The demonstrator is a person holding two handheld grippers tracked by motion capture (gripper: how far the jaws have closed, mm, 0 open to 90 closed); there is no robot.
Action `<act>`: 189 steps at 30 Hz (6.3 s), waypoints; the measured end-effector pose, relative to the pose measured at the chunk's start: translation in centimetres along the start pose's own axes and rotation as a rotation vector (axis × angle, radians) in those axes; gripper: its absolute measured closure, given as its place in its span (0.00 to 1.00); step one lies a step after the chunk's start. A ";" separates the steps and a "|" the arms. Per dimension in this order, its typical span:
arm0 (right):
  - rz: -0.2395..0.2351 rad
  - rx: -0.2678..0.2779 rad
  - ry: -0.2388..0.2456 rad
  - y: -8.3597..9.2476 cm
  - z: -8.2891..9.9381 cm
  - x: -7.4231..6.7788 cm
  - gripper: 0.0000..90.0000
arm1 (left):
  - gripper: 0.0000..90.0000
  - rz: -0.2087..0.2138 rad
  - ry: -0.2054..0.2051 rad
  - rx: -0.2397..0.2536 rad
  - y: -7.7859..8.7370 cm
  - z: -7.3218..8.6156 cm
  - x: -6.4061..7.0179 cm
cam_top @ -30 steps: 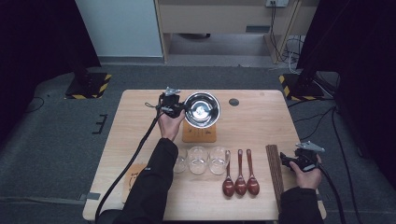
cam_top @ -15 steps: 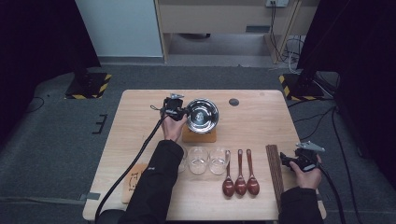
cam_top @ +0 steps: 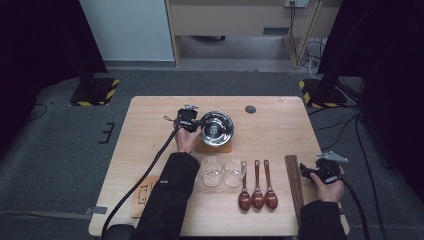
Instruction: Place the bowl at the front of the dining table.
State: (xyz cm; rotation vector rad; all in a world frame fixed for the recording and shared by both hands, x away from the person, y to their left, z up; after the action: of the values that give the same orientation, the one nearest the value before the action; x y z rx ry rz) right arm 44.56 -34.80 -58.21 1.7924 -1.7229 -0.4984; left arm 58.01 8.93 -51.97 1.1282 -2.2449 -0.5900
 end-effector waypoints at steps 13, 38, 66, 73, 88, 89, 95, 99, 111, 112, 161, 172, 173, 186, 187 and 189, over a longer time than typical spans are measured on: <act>0.001 0.001 0.001 0.0 0.0 0.0 0.18 | 0.93 -0.010 0.019 -0.049 -0.7 0.8 -0.6; -0.003 -0.004 -0.007 0.0 0.0 0.0 0.17 | 0.85 -0.044 0.026 -0.075 -1.1 1.2 -1.2; -0.039 -0.020 -0.029 -0.2 0.0 0.2 0.17 | 0.66 -0.050 -0.015 -0.030 0.2 0.3 -0.8; -0.047 -0.024 -0.032 -0.2 0.1 0.2 0.16 | 0.60 -0.009 -0.067 0.047 2.5 -1.2 0.9; -0.040 -0.047 -0.041 -0.5 0.1 0.3 0.06 | 0.52 0.037 -0.116 0.184 9.8 -1.5 0.7; -0.040 -0.045 -0.040 -0.5 0.1 0.3 0.06 | 0.52 0.036 -0.118 0.190 10.3 -1.3 0.5; -0.037 -0.053 -0.043 -0.5 0.1 0.4 0.04 | 0.49 0.033 -0.126 0.227 13.4 -0.1 -0.3; -0.037 -0.053 -0.043 -0.5 0.1 0.4 0.04 | 0.48 0.029 -0.137 0.251 15.3 0.7 -0.7; -0.035 -0.048 -0.042 -0.4 0.1 0.4 0.06 | 0.43 0.010 -0.134 0.264 18.2 4.2 -2.4; -0.033 -0.047 -0.044 -0.4 0.1 0.4 0.07 | 0.42 0.004 -0.132 0.257 18.4 4.8 -2.7; -0.173 0.221 0.029 7.8 -6.6 -5.2 0.15 | 0.29 -0.205 -0.041 -0.016 14.7 15.2 -11.2; -0.228 0.230 0.060 8.8 -7.2 -7.1 0.15 | 0.20 -0.256 -0.057 -0.045 14.5 15.3 -11.1; -0.232 0.231 0.067 8.9 -7.3 -7.3 0.15 | 0.19 -0.263 -0.052 -0.046 14.5 15.3 -11.2; -0.291 0.235 0.105 10.1 -7.6 -9.1 0.15 | 0.00 -0.272 -0.027 -0.081 14.3 15.4 -11.4; -0.292 0.232 0.108 10.0 -7.6 -9.2 0.15 | 0.00 -0.272 -0.027 -0.081 14.3 15.4 -11.4; -0.295 0.221 0.111 9.9 -7.4 -9.4 0.14 | 0.00 -0.272 -0.027 -0.081 14.3 15.4 -11.4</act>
State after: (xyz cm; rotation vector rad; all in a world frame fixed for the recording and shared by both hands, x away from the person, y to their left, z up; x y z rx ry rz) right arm 40.89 -24.19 -47.48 2.2057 -1.4928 -0.3292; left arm 45.37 28.29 -58.19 1.4022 -2.0837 -0.8016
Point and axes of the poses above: each handheld gripper's, and its own axes: y roughly backward along the jaws, z roughly out of its underside, x roughly to its right, the point moved 6 cm from there along -y, roughly forward along the jaws, and after that the axes turned 7 degrees about z, right-handed, at the moved point
